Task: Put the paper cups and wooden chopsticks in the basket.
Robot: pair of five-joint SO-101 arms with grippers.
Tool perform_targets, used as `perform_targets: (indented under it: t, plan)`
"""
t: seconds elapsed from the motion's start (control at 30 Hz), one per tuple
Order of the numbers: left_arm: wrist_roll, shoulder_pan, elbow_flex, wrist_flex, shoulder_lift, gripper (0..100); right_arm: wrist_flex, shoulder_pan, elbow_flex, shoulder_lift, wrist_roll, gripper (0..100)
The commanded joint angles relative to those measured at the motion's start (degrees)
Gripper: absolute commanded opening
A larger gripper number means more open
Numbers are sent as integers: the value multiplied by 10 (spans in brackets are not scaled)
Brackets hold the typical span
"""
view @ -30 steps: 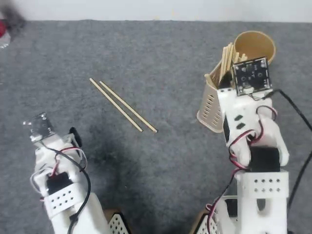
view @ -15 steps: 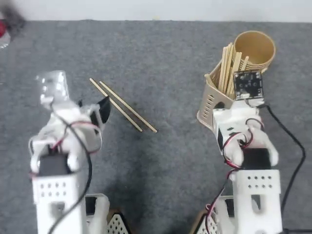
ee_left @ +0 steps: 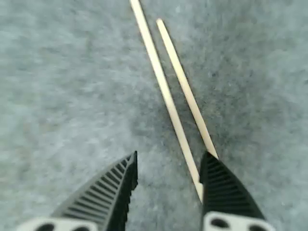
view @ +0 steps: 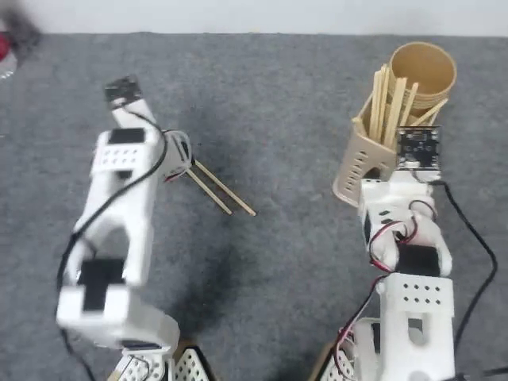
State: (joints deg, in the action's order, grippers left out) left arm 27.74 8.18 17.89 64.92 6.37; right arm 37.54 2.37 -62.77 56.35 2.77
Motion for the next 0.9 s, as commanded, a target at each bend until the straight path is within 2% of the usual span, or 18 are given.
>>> perform_targets:
  t: [0.0,0.13,0.33,0.6,0.77,0.87]
  plan:
    - [37,-26,-131,46,130,180,-20,29,6,13,-7,224]
    - [72,-28,-243,84,212,181,-20,25,6,13,-7,224]
    - [72,-25,-356,135,301,181,-10,22,4,48,-7,224]
    - [72,-25,-419,135,364,182,130,-50,4,286,-2,223]
    - [72,-26,-422,149,369,181,188,-57,2,459,40,223]
    - [72,-26,-426,171,384,175,198,-57,6,477,46,223]
